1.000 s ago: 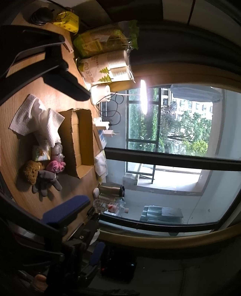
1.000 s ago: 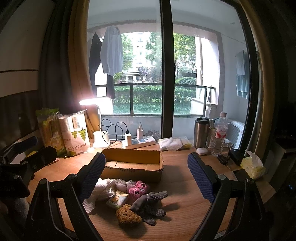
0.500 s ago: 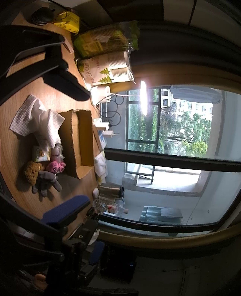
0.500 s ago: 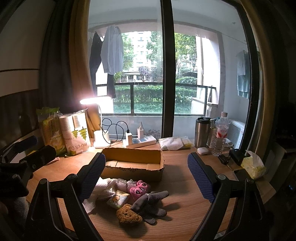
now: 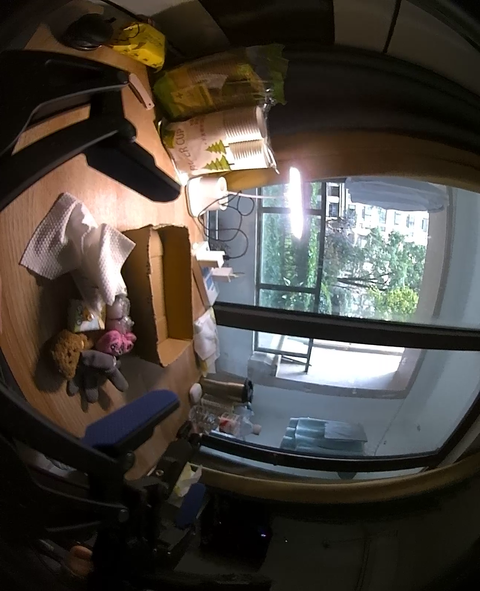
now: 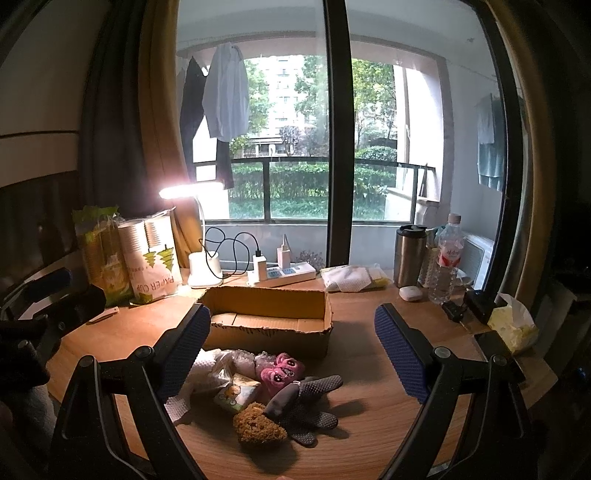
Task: Organize soft objects
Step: 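Grasp the white cloth with the left tool while the right tool grasps the grey glove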
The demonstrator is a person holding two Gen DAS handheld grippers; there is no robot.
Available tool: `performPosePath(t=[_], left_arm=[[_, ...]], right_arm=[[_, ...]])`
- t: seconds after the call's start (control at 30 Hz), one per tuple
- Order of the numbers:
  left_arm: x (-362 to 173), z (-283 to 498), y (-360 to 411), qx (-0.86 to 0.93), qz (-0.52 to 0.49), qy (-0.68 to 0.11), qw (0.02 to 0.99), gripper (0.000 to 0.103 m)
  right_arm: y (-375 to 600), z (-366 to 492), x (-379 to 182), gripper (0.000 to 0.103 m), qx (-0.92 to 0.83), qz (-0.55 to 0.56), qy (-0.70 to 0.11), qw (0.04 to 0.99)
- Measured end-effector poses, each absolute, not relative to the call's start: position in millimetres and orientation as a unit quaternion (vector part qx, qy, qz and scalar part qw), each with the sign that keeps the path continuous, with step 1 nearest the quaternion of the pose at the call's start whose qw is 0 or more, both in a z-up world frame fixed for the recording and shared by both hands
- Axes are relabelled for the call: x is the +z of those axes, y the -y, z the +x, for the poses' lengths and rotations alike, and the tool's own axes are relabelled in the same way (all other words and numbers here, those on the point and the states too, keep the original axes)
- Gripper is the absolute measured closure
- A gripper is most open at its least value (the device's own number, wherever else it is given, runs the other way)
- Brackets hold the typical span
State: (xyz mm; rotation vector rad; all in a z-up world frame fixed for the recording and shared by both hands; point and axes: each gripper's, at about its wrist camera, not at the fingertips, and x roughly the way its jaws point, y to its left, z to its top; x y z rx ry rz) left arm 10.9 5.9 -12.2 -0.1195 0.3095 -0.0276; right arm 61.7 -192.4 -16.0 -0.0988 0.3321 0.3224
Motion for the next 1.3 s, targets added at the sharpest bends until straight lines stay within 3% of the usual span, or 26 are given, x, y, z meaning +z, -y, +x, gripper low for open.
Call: performPosePath(t=[0.67, 1.3], left_arm=[[-102, 74, -22, 0.007, -0.063, -0.289, 0.955, 0.000], [-149, 145, -18, -0.002, -0.052, -0.363, 0.931, 0.001]], right_arm=[[201, 131, -93, 0.010, 0.137, -0.047, -0.275, 0.950], [206, 187, -153, 0.010, 0.152, -0.042, -0.359, 0.920]])
